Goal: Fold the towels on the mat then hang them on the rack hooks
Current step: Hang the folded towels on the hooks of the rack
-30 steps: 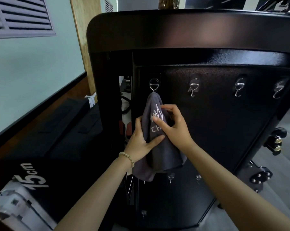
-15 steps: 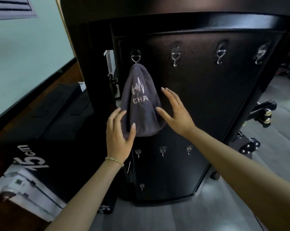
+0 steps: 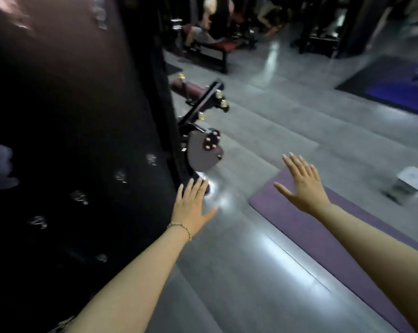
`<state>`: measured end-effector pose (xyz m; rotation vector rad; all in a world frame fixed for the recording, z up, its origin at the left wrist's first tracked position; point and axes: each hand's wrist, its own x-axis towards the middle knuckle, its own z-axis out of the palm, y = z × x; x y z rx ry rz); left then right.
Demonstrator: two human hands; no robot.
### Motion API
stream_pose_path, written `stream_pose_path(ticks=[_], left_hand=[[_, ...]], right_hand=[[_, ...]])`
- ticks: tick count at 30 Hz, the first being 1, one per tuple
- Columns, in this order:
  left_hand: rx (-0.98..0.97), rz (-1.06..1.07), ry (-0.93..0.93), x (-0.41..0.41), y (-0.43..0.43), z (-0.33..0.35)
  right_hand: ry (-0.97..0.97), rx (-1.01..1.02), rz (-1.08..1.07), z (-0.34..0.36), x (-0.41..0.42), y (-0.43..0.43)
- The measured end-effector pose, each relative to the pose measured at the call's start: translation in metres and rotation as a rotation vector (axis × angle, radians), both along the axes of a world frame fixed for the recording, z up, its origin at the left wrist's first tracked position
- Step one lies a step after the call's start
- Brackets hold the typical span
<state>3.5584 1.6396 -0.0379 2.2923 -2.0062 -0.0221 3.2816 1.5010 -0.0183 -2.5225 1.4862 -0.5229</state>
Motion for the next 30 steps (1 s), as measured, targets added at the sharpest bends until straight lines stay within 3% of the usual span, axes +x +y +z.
stream_pose_path(ticks=[6, 11, 18, 30], left_hand=[[0.128, -0.27, 0.086, -0.214, -0.074, -0.029], [0.161, -0.547, 0.064, -0.367, -0.115, -0.045], [0.252, -0.836, -0.001, -0.514, -0.177, -0.071], [0.377, -1.184, 0.013, -0.761, -0.307, -0.161]], right_hand=[[0.058, 0.093, -0.408, -0.038, -0.256, 0.042], [0.062, 0.149, -0.681, -0.054, -0.401, 0.084], [0.045, 0.252, -0.946, -0.089, -0.517, 0.114], [-0.057, 0.379, -1.348, -0.18, -0.668, 0.076]])
